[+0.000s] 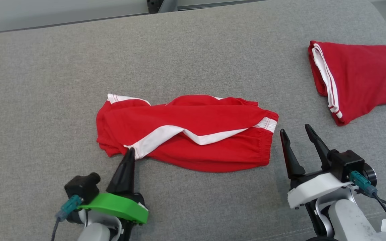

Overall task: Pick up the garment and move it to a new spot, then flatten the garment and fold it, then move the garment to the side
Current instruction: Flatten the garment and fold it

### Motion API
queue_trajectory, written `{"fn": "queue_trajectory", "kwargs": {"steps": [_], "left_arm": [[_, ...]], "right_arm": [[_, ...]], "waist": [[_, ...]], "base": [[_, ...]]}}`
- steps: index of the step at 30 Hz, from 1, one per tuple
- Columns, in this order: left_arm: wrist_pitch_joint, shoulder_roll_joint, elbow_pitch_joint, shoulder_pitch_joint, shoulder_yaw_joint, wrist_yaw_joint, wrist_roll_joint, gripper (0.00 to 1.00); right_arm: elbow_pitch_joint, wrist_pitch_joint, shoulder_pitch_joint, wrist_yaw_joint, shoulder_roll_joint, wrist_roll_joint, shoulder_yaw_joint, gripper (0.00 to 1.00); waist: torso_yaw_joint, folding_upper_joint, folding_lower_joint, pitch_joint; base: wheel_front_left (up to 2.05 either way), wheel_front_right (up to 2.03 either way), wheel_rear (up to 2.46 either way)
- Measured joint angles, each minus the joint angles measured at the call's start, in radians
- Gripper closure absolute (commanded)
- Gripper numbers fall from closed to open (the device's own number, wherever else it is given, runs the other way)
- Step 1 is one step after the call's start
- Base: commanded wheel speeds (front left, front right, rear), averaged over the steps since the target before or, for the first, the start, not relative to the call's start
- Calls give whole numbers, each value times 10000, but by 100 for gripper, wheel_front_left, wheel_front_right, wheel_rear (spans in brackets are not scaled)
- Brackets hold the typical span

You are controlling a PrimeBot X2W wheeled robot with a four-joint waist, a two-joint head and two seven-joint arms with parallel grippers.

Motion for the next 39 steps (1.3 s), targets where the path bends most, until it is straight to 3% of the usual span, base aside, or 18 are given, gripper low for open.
{"fn": "queue_trajectory", "kwargs": {"steps": [6, 15, 17, 21, 24, 29, 37, 39], "left_arm": [[-2, 31, -399, 21, 1444, 0, 957, 100], [0, 23, -523, 122, 1639, 0, 1290, 100], [-2, 21, -533, 118, 1580, 0, 1290, 100], [-2, 25, -539, 93, 1455, 0, 1388, 100], [0, 23, -552, 29, 1402, 0, 1394, 100], [0, 23, -566, 22, 1386, 0, 1440, 100], [-2, 25, -579, 23, 1388, 0, 1526, 100], [-2, 25, -577, 17, 1361, 0, 1563, 100]], "right_arm": [[201, 0, -35, 0, 21, 291, 213, 0], [857, -2, -342, -2, 96, 1728, 717, 0], [1022, -2, -490, -2, 96, 2000, 765, 16], [1335, 0, -740, -2, 79, 2362, 874, 20], [1492, -2, -876, -6, 29, 2523, 894, 32], [1705, 0, -987, -6, 38, 2685, 867, 40], [1965, -2, -1203, -6, 56, 2809, 853, 61], [2044, -2, -1280, -6, 52, 2821, 857, 82]], "waist": [[170, -1, 0, 40], [456, -2, 0, 143], [479, -2, 0, 176], [527, -2, 0, 262], [587, -2, 0, 306], [655, -2, 0, 349], [693, -2, 0, 434], [711, -2, 0, 461]], "base": [[0, 0, 0], [0, 0, 0], [0, 0, 0], [0, 0, 0], [0, 0, 0], [0, 0, 0], [0, 0, 0], [0, 0, 0]]}}
